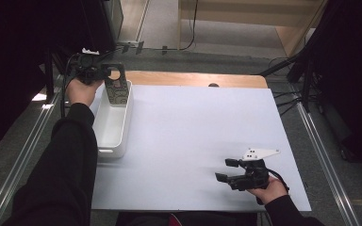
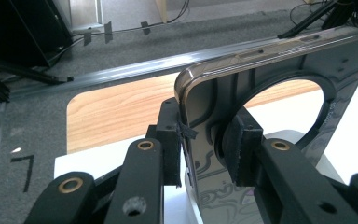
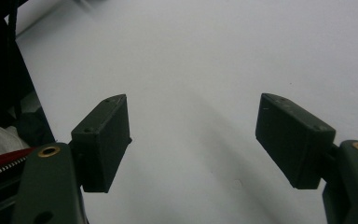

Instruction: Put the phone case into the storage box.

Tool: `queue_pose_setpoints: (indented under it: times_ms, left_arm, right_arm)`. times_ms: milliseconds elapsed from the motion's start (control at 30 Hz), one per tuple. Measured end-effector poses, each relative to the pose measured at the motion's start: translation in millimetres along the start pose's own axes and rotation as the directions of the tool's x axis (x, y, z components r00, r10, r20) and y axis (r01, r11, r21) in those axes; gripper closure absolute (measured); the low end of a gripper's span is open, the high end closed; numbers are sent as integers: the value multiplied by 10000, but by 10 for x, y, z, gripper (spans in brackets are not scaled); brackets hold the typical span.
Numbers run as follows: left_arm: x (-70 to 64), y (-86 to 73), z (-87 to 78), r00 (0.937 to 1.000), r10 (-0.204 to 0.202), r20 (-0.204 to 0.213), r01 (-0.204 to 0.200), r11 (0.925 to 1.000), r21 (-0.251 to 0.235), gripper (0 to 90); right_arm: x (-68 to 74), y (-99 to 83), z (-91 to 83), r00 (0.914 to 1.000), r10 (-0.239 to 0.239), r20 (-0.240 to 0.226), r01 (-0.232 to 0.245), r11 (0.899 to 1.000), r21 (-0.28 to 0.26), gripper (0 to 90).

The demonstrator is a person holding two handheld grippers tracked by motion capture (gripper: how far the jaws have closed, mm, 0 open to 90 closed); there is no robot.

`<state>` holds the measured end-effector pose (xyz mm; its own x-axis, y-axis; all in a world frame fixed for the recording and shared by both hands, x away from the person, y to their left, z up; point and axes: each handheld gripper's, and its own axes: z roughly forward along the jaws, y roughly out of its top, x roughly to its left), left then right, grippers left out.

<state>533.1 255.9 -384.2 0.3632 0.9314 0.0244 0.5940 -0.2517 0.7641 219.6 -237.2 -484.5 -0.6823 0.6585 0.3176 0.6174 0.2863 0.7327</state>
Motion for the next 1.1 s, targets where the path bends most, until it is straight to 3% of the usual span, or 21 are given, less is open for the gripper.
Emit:
queue_pose_setpoints:
  times_ms: [533,1100]
  left_arm:
    - [-69,-54,87,9997,229,13,-229,9996,165,702]
    - [-76,-53,105,9998,185,24,-185,9998,124,697]
  right_arm:
    - [-9,0,2,10000,15,-28,-15,10000,19,253]
    - [-21,-1,-4,10000,74,-18,-74,10000,-27,253]
